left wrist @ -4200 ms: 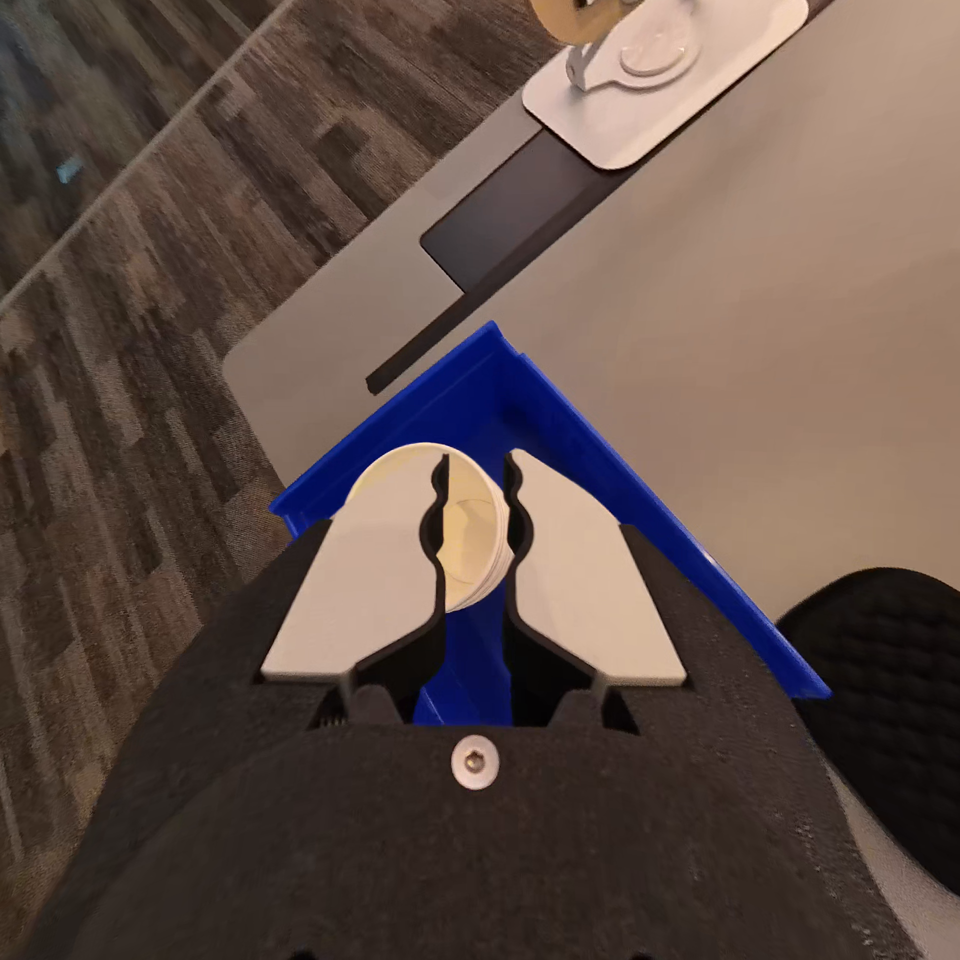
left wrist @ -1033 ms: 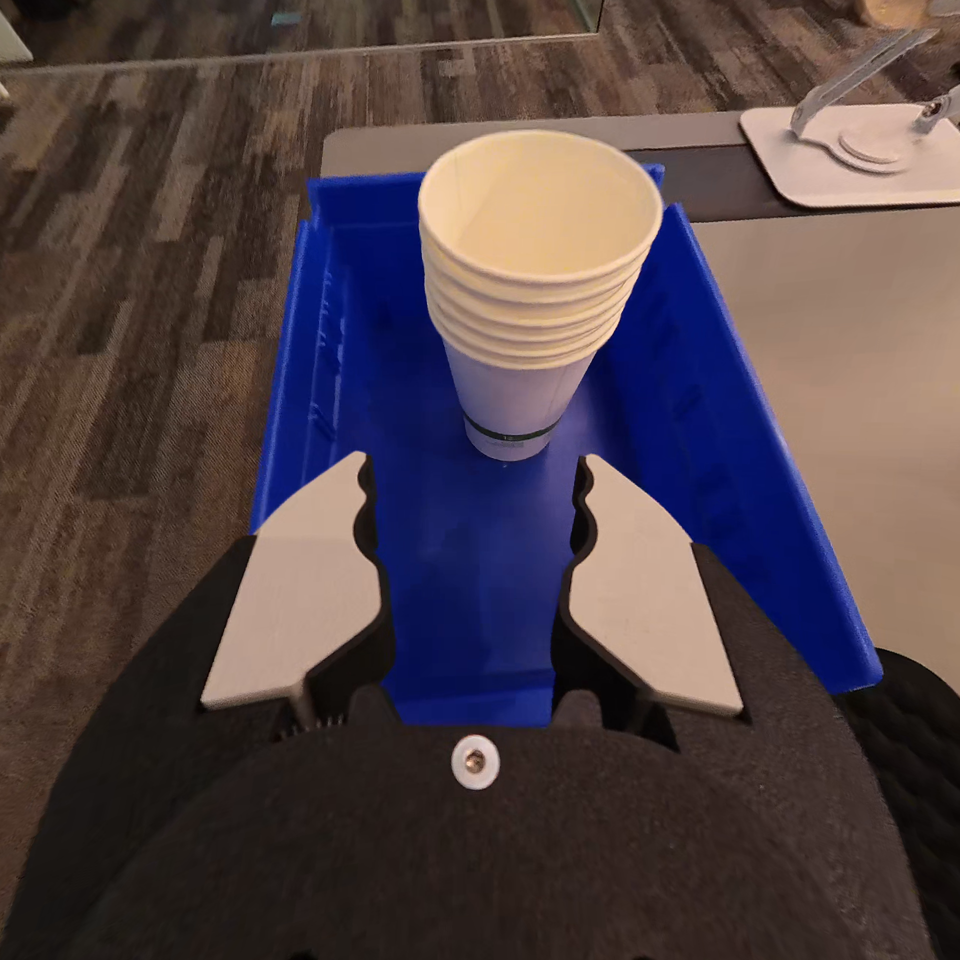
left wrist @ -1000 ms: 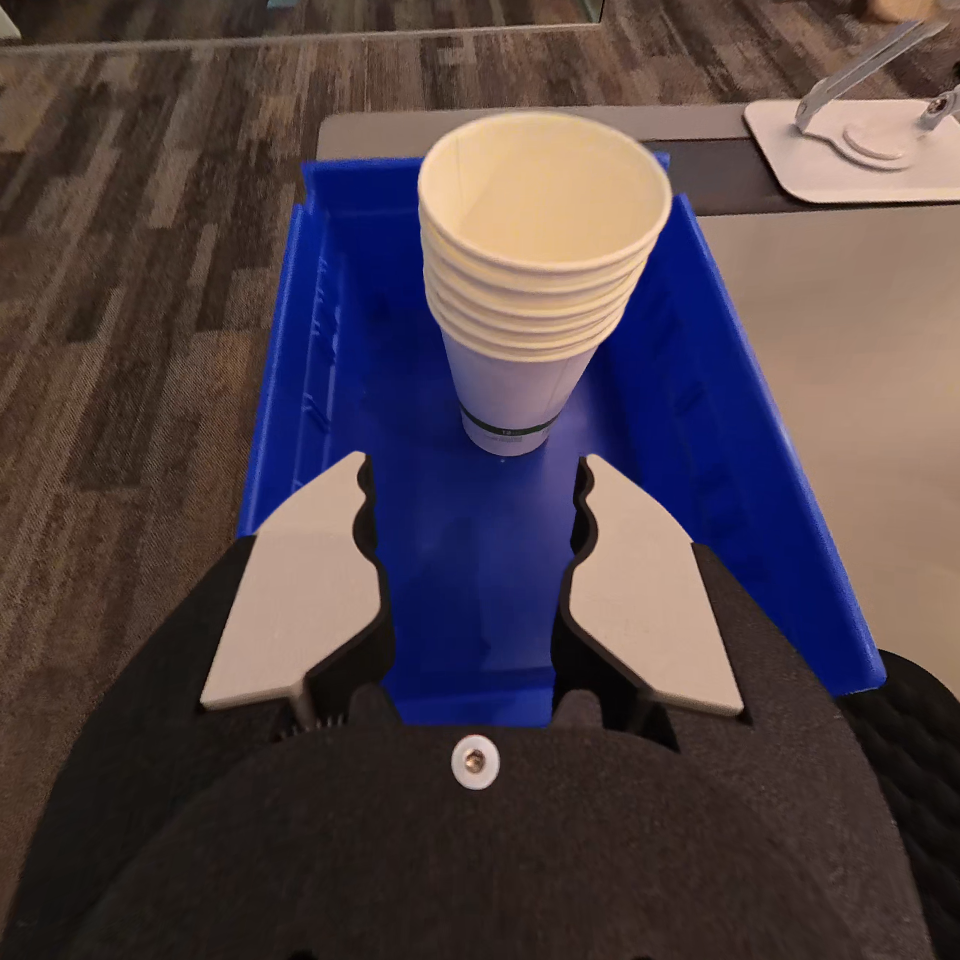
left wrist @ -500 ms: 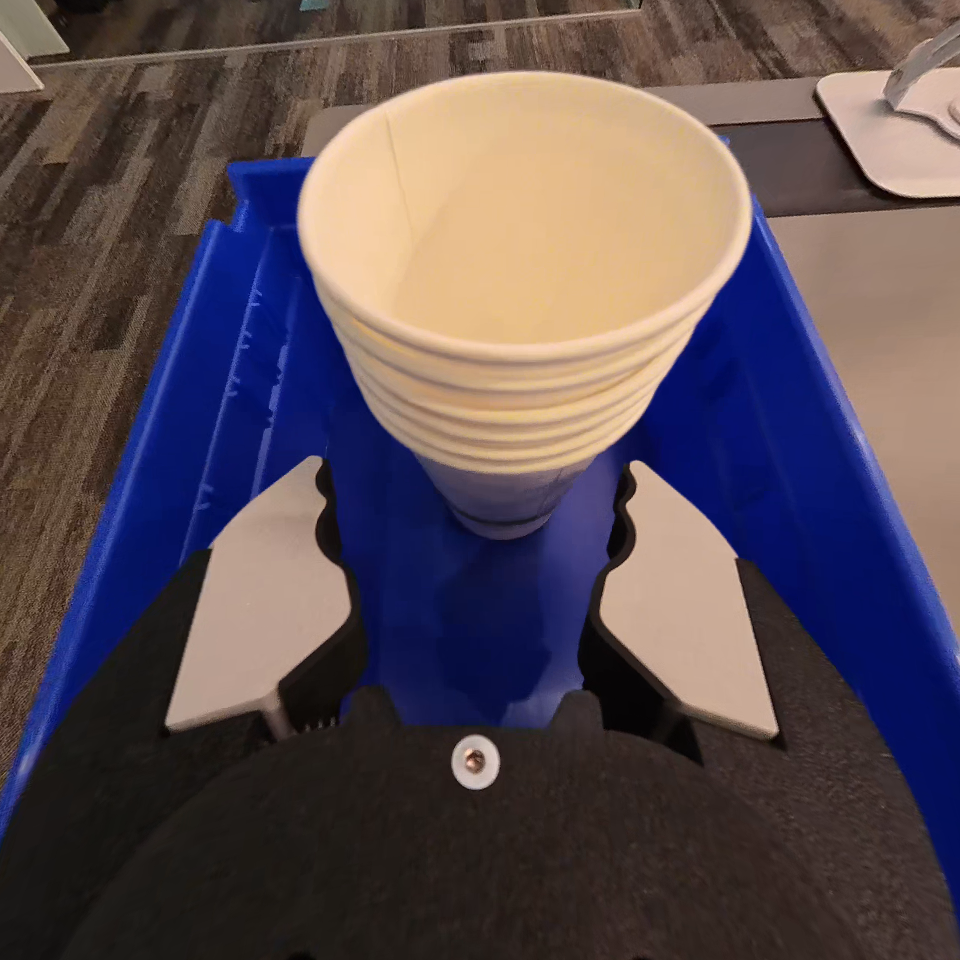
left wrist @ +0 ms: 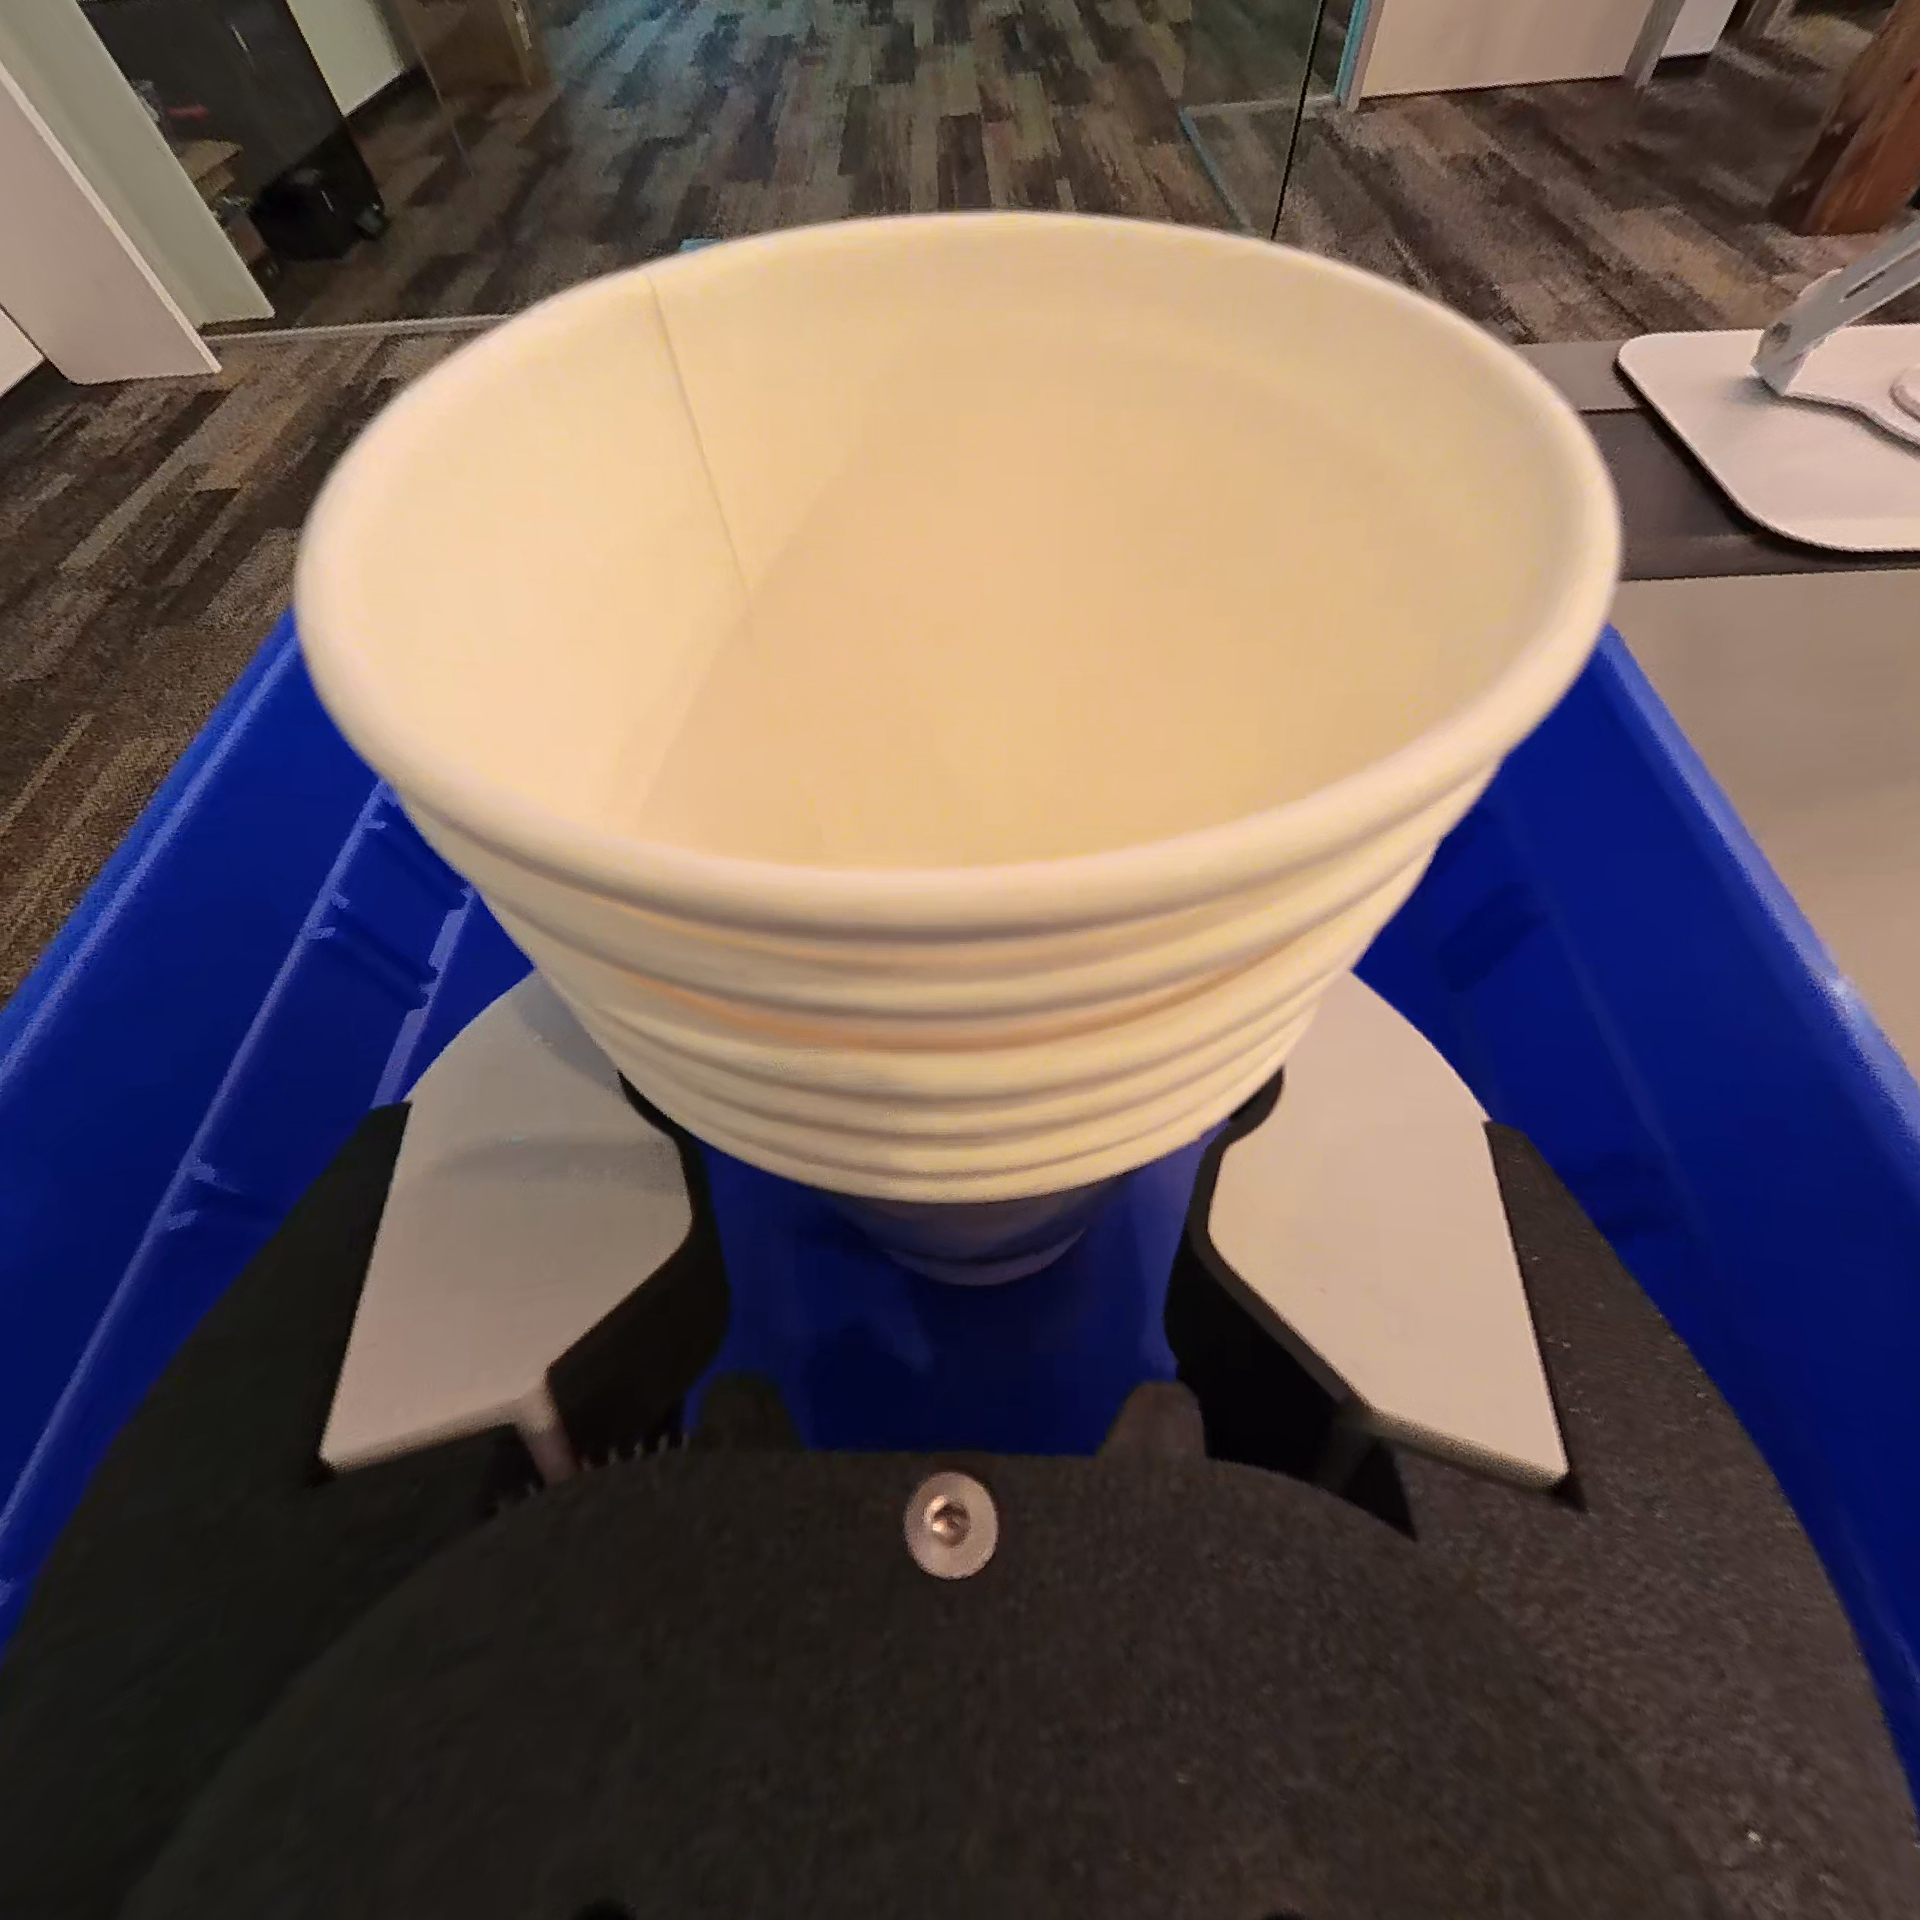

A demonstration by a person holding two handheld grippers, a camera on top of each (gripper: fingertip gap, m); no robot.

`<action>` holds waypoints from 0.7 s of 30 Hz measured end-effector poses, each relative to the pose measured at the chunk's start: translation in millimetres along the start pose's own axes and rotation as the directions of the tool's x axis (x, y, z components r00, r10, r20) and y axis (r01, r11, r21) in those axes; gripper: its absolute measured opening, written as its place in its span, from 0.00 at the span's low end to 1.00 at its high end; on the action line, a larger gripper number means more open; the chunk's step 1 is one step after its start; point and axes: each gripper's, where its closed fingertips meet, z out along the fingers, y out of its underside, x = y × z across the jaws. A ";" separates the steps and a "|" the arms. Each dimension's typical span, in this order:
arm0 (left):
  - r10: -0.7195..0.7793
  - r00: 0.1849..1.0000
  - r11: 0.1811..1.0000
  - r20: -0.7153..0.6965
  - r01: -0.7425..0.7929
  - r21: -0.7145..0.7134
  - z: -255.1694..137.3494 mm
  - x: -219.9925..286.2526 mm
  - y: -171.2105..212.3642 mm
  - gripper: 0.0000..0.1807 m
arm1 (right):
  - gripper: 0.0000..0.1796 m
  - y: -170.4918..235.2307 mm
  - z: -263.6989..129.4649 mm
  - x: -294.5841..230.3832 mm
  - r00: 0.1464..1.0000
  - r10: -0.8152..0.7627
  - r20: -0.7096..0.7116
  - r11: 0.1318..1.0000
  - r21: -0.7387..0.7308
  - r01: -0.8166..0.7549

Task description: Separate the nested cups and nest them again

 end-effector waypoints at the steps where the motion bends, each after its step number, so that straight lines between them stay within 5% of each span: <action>1: 0.000 1.000 1.000 0.004 0.000 0.004 1.5 -1.0 -0.2 0.59 | 0.16 0.5 0.1 0.7 1.000 0.001 -0.002 1.000 -0.002 -0.001; 21: 0.010 1.000 0.999 -0.027 -0.009 0.042 0.6 1.2 -10.9 0.56 | 0.16 5.5 3.0 5.7 1.000 0.017 -0.002 1.000 -0.016 -0.018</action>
